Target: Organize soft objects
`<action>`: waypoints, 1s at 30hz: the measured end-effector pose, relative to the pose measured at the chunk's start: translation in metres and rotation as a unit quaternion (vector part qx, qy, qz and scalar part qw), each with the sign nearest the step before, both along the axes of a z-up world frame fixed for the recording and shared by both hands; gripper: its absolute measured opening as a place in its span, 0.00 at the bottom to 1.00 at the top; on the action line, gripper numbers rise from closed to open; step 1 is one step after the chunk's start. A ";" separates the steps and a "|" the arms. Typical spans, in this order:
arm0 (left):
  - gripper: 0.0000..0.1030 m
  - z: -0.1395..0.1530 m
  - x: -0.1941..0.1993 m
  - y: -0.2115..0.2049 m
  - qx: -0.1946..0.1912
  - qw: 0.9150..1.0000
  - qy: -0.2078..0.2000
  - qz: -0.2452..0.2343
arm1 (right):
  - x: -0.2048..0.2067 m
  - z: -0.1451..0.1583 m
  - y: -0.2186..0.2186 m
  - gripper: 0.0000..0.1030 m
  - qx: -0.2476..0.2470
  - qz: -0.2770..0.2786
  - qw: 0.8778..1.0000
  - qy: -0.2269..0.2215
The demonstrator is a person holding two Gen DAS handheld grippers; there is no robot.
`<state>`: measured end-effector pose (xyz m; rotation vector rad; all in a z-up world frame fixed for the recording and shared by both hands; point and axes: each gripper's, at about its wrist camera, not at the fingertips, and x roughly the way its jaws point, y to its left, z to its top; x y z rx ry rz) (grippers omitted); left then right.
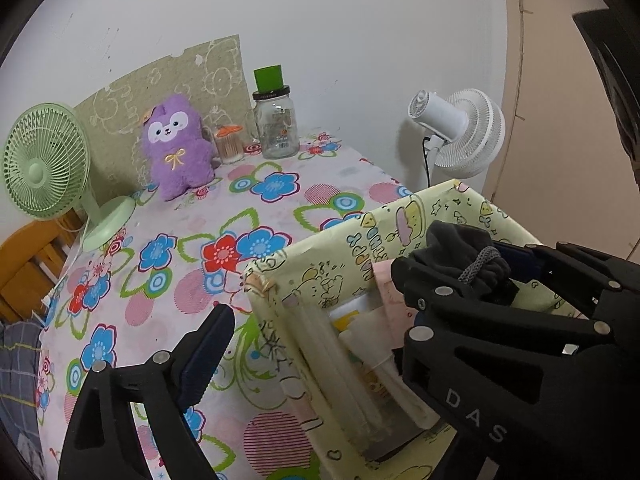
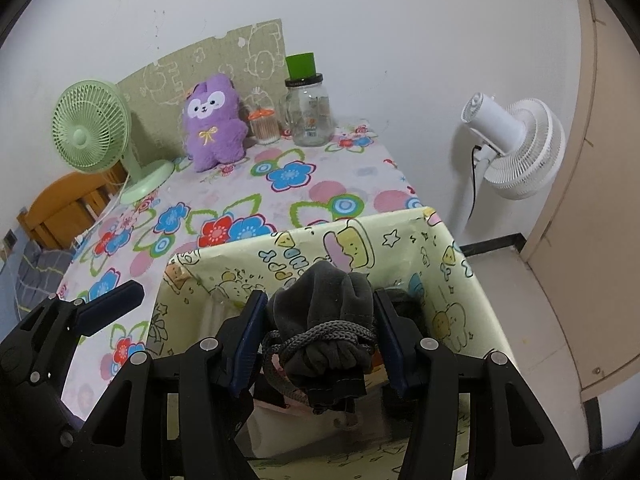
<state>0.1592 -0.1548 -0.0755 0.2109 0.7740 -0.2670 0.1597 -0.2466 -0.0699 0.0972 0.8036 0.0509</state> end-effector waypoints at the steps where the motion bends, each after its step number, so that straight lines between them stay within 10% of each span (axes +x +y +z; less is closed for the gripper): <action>1: 0.91 -0.001 0.000 0.001 0.001 1.000 0.001 0.000 | 0.000 -0.001 0.001 0.56 0.000 0.000 1.000 0.002; 7: 0.94 0.000 -0.004 0.009 -0.001 1.000 0.000 0.005 | -0.001 -0.005 0.002 0.80 0.008 -0.020 1.000 0.021; 30: 0.96 0.026 -0.037 0.056 -0.012 0.999 -0.030 0.035 | -0.038 0.020 0.030 0.81 0.007 -0.027 1.000 -0.011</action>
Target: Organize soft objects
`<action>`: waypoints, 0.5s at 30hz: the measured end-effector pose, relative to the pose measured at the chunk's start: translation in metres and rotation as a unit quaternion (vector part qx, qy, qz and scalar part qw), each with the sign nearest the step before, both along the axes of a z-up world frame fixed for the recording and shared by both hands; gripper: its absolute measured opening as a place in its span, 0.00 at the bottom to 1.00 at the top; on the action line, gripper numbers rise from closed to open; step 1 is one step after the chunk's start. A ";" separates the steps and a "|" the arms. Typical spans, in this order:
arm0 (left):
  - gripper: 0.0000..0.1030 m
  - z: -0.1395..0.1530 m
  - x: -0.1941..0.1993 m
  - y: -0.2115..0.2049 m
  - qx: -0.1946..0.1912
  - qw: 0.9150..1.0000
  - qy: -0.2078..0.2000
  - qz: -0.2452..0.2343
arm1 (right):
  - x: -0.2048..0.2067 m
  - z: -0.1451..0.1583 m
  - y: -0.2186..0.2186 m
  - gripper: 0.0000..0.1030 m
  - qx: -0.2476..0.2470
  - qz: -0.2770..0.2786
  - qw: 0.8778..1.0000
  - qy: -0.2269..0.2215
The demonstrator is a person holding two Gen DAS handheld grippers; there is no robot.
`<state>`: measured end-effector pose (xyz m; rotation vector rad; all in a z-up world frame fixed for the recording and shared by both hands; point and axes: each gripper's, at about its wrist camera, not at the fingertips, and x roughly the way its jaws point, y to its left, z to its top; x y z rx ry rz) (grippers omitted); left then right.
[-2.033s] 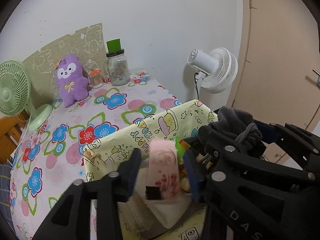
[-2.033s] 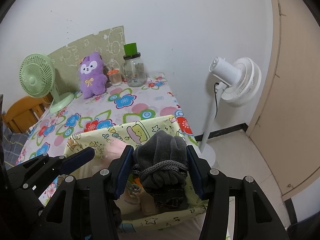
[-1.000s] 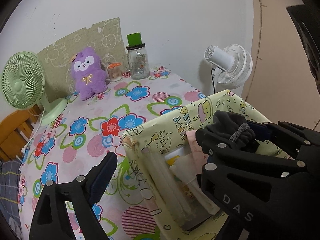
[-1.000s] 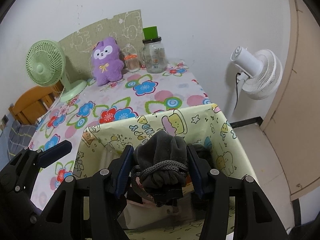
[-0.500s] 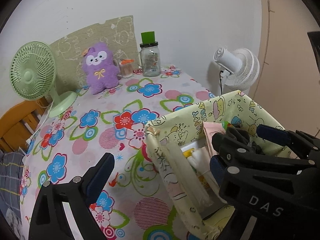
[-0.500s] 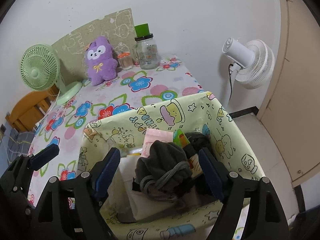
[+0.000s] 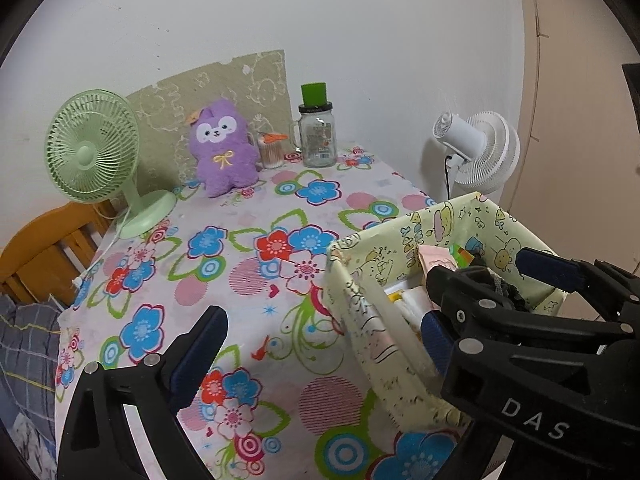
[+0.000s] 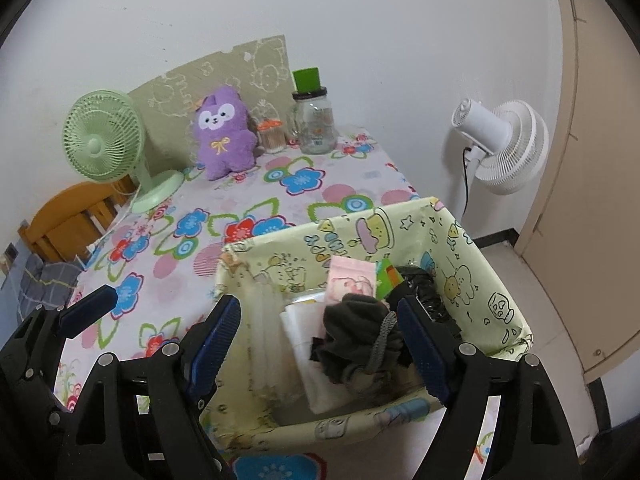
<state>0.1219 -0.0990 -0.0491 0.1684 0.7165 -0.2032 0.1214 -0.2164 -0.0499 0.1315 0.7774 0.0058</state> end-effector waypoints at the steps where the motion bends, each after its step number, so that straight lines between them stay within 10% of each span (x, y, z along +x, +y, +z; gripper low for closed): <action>1: 0.97 0.002 -0.003 0.004 -0.001 1.000 -0.003 0.002 | -0.002 0.002 0.002 0.81 0.000 0.001 1.000 -0.002; 15: 1.00 0.018 -0.035 0.048 -0.002 0.999 -0.028 0.025 | -0.031 0.018 0.045 0.81 0.003 0.025 0.999 -0.032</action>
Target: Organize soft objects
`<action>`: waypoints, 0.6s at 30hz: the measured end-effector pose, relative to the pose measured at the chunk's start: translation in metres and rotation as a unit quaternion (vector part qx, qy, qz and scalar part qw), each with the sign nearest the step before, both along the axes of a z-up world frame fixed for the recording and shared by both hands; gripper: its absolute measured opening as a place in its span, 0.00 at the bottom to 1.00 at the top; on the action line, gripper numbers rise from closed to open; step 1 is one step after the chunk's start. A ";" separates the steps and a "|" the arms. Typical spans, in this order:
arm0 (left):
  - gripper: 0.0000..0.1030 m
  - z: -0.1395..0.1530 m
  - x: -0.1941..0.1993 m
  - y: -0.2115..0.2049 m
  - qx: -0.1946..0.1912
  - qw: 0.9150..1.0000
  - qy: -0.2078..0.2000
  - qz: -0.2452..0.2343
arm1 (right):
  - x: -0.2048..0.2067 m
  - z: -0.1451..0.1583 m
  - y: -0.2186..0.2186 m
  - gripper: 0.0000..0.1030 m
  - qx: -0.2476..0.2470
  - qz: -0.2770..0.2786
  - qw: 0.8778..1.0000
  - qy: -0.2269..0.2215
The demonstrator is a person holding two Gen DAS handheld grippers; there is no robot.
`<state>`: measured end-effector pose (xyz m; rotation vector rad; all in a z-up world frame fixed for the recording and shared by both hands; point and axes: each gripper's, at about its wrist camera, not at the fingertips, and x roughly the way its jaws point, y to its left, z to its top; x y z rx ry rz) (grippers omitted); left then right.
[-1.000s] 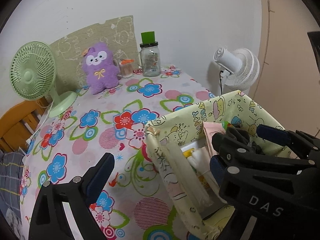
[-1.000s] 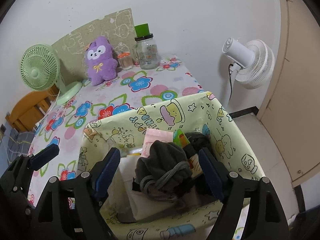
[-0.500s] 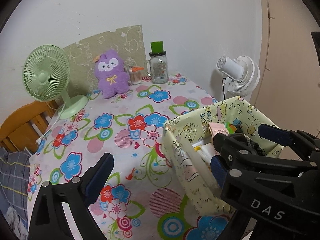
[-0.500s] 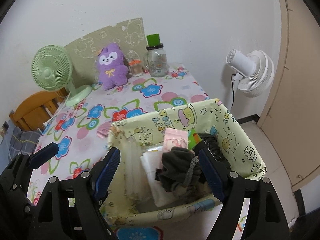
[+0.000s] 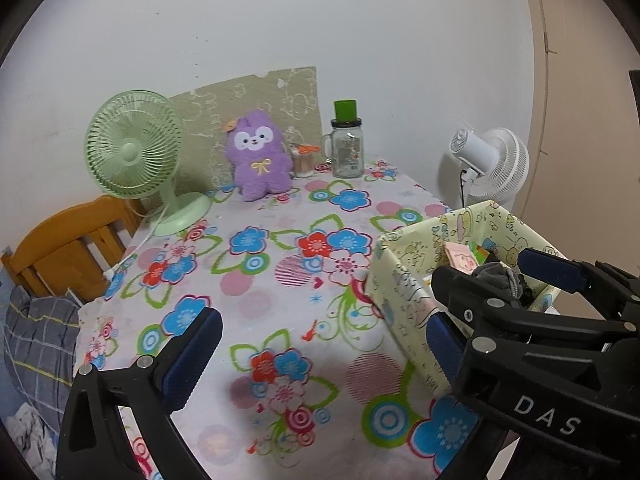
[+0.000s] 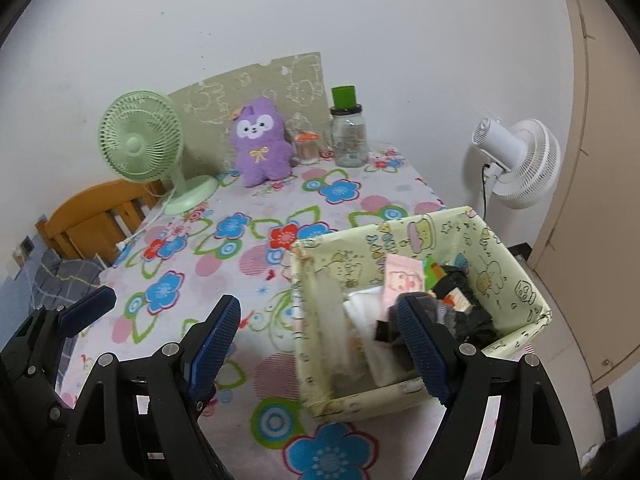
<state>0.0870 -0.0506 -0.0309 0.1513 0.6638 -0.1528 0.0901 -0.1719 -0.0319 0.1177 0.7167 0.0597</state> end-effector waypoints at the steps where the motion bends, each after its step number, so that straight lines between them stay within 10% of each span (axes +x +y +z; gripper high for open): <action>1: 1.00 0.001 -0.002 0.003 0.000 1.000 -0.002 0.002 | -0.002 0.001 0.004 0.81 0.001 0.002 1.000 -0.002; 18: 1.00 0.016 -0.033 0.054 -0.027 0.999 -0.024 0.029 | -0.034 0.030 0.040 0.81 -0.008 0.013 0.999 -0.049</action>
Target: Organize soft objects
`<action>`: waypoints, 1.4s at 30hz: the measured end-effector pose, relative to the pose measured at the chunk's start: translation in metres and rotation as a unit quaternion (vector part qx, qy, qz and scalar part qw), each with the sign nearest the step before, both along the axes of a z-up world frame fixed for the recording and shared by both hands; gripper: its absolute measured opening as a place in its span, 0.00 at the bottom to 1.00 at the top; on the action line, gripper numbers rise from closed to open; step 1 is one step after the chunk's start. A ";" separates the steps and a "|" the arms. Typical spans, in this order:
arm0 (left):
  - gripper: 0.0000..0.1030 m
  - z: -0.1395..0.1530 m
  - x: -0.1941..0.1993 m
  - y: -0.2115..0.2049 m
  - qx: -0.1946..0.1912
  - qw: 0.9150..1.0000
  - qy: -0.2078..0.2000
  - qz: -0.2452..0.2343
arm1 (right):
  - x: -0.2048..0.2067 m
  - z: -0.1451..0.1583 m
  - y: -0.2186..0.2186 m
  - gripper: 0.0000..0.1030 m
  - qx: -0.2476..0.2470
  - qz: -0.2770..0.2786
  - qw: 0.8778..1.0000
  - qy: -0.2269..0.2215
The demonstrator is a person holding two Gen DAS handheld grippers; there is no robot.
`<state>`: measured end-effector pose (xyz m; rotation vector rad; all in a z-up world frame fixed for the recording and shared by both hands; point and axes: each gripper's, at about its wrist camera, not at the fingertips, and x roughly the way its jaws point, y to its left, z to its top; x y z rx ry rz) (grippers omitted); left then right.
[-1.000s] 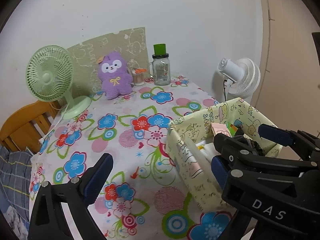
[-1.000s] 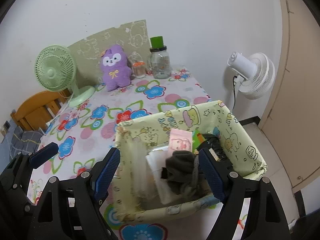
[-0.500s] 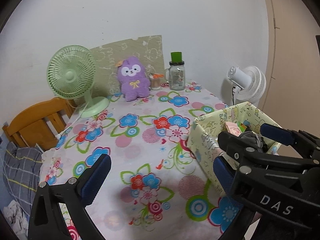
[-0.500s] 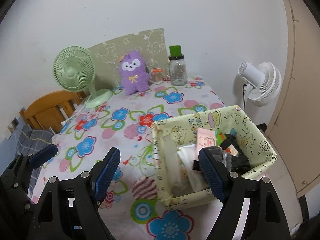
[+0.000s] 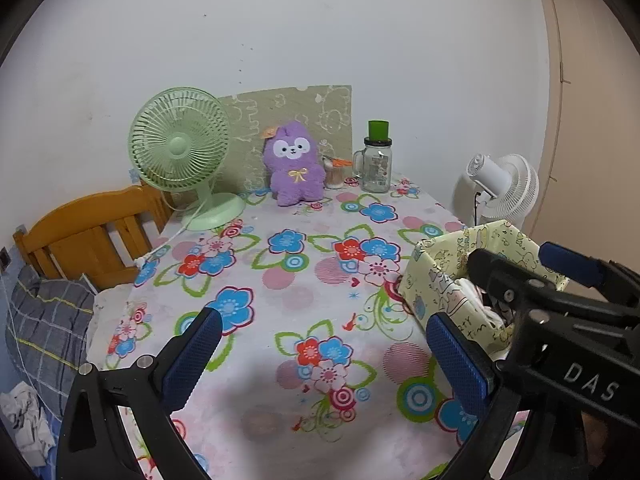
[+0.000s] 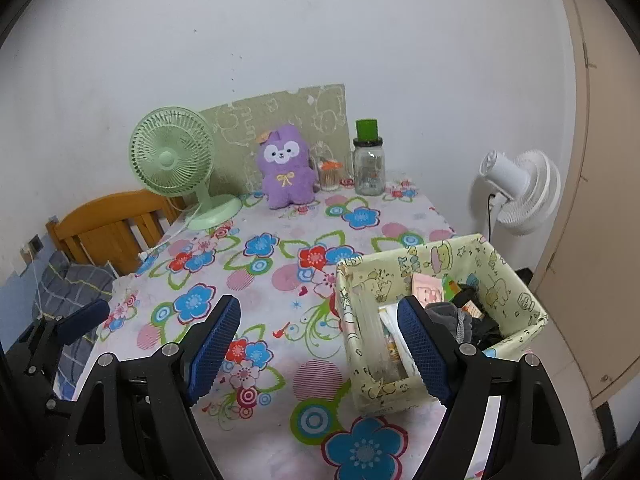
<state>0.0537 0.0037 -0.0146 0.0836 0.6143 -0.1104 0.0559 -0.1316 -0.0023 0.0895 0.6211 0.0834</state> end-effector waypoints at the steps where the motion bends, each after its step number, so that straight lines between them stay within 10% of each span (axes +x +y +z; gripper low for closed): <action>1: 1.00 0.001 -0.002 0.003 0.000 1.000 -0.002 0.002 | -0.002 0.002 0.002 0.81 -0.003 0.000 1.000 -0.003; 42: 1.00 0.028 -0.054 0.030 -0.018 0.997 -0.062 0.044 | -0.060 0.021 -0.003 0.95 -0.020 -0.002 0.996 -0.086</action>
